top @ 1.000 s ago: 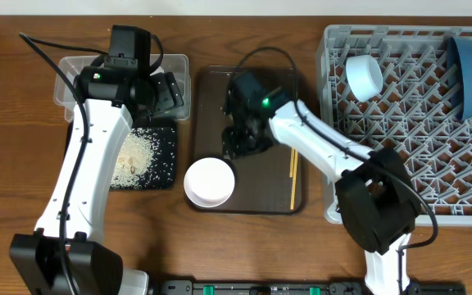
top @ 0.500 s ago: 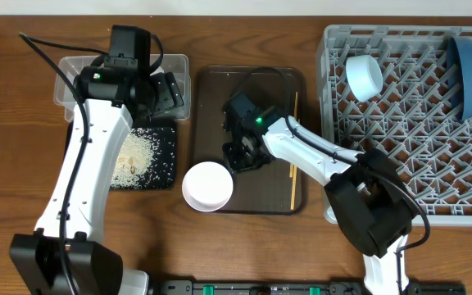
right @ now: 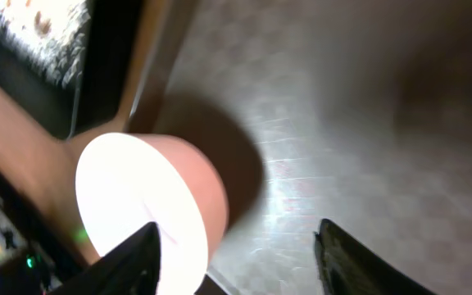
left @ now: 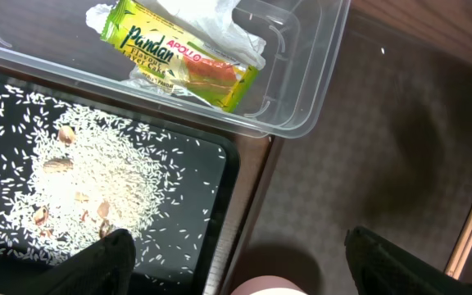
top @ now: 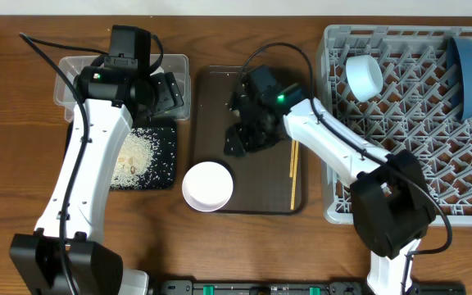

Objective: Sort waste into correct bins and load items into the dishwasher rack
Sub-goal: 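Reach the right gripper to the white bowl and grasp its rim, then lift the white bowl and set it tilted in the rack with the right gripper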

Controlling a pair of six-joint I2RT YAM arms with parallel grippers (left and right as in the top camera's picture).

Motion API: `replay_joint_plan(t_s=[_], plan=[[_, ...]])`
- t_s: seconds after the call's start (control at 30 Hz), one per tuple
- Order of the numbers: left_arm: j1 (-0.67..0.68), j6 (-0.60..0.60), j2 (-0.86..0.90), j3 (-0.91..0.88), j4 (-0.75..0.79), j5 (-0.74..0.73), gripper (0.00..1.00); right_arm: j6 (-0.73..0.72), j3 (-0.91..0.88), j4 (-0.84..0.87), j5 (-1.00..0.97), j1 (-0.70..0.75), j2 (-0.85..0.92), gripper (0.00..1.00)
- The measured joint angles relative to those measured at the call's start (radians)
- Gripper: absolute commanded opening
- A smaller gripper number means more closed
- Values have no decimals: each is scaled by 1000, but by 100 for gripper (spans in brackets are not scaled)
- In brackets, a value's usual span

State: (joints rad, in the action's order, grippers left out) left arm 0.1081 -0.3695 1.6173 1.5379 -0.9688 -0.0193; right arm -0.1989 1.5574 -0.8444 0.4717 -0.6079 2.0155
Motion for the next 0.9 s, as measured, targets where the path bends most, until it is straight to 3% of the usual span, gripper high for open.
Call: replay_joint_plan(t_s=[0.1,0.33,0.47,0.6,0.9], plan=[[0,0,0,0,0,0,85,34,-22,3,4,-41,0,43],[0,0,0,0,0,0,85,-40,-109,20,-105,-134,0,40],[0,0,0,0,0,0,85,-90,-156,48,-145,-138,0,17],[0,0,0,0,0,0,85,-125,-162,59,-165,-137,0,2],[0,0,0,0,0,0,85,-130,-150,55,-188,-110,0,1]])
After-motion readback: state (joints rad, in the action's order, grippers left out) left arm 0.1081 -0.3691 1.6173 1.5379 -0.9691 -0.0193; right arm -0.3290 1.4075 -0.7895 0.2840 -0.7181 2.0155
